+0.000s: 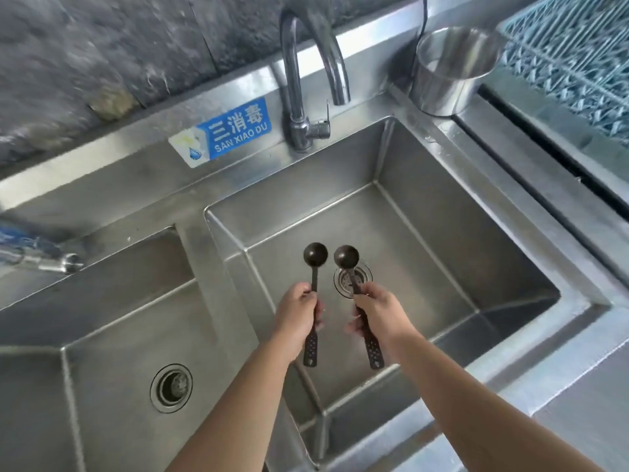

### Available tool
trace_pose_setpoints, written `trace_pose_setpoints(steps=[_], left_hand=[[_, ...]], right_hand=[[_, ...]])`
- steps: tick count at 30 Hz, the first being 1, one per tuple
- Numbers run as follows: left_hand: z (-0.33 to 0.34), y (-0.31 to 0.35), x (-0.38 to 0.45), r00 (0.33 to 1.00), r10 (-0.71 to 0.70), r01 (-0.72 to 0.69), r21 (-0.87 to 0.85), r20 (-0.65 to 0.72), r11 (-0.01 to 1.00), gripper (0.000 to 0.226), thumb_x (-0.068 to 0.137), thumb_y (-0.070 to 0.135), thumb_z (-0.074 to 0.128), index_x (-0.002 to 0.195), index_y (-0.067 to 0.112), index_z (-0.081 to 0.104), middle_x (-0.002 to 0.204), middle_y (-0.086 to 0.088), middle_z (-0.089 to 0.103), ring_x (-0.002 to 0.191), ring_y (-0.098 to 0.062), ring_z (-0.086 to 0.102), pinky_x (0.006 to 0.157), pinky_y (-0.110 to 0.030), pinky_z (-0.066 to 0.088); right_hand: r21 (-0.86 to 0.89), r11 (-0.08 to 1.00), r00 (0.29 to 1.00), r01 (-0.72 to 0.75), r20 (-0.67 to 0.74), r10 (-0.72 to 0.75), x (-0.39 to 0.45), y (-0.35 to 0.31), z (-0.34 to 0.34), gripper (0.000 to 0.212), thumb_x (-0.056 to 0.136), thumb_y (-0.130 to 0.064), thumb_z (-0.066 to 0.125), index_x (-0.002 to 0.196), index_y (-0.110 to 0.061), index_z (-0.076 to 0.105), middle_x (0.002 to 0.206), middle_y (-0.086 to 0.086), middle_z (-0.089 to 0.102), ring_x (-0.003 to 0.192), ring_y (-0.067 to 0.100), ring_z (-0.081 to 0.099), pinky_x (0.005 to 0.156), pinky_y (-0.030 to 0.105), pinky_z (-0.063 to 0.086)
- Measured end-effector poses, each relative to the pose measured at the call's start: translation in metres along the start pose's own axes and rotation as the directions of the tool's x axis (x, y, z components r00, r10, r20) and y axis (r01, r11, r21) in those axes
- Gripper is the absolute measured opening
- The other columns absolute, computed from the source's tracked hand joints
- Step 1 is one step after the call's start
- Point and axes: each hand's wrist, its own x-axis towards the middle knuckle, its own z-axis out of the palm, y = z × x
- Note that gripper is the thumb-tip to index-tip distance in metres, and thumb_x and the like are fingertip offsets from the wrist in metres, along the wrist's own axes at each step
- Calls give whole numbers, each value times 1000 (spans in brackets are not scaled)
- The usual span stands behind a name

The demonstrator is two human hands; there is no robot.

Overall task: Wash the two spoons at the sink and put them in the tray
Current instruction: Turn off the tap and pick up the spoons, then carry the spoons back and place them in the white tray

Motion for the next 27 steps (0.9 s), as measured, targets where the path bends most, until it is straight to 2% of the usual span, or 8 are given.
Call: trace_pose_setpoints(steps=[6, 8, 11, 14, 17, 19, 23, 27], left_hand=[[-22, 30, -70, 997, 64, -53, -231, 38, 972, 20, 99, 8, 43, 95, 4, 62, 66, -4, 58, 50, -12, 49, 43, -24, 37], [-27, 32, -81, 998, 51, -36, -306, 40, 951, 22, 100, 8, 44, 96, 2, 65, 64, -2, 58, 49, -11, 49, 42, -23, 38], [-34, 29, -93, 995, 44, -8, -368, 87, 930, 10, 94, 4, 53, 91, 1, 62, 59, -3, 56, 48, -15, 49, 44, -26, 38], [-42, 23, -104, 996, 27, 7, -354, 90, 935, 6, 89, 0, 59, 83, 2, 57, 54, -5, 54, 47, -17, 48, 44, -27, 39], [-50, 16, -115, 998, -15, 32, -279, 62, 960, 8, 87, 4, 63, 80, 7, 60, 56, -6, 58, 49, -19, 50, 50, -28, 39], [-57, 11, -124, 999, -45, 50, -206, 29, 977, 8, 85, 10, 65, 78, 13, 62, 59, -3, 61, 54, -16, 50, 55, -28, 37], [-70, 8, -145, 998, -67, 68, -175, 12, 982, 6, 84, 10, 68, 81, 15, 65, 62, 1, 64, 52, -11, 44, 52, -23, 34], [-82, 0, -173, 998, -21, 28, -105, 59, 994, 3, 84, 13, 70, 82, 14, 68, 68, 1, 68, 57, -12, 54, 57, -23, 43]], right_hand=[[228, 972, 999, 52, -27, -47, -57, -12, 14, 27, 99, -19, 46, 86, -9, 68, 56, -1, 57, 40, 12, 38, 39, 22, 29], [253, 965, 997, 69, -60, -55, -67, -14, 19, 26, 99, -16, 48, 87, -8, 70, 58, -1, 56, 40, 13, 38, 40, 22, 30], [255, 965, 996, 69, -70, -53, -78, -15, 22, 17, 91, -11, 60, 78, -11, 71, 58, 2, 58, 45, 15, 49, 44, 24, 41], [106, 991, 994, 83, -85, -75, -87, -13, 22, 21, 84, -13, 69, 65, -21, 74, 56, 5, 64, 50, 17, 55, 53, 30, 44], [30, 994, 989, 104, -105, -100, -93, -9, 24, 18, 82, -15, 72, 65, -21, 76, 54, -2, 65, 50, 12, 57, 50, 25, 45], [21, 994, 990, 105, -100, -103, -98, -5, 26, 17, 81, -15, 74, 65, -17, 76, 56, -2, 67, 45, 7, 56, 46, 21, 43], [23, 990, 990, 140, -38, -139, -117, 4, 32, 19, 83, -13, 73, 64, -19, 76, 57, -3, 65, 47, 7, 53, 52, 23, 40], [33, 984, 985, 175, 7, -175, -149, 17, 40, 20, 84, -12, 72, 67, -20, 78, 57, -2, 64, 47, 7, 51, 49, 20, 40]])
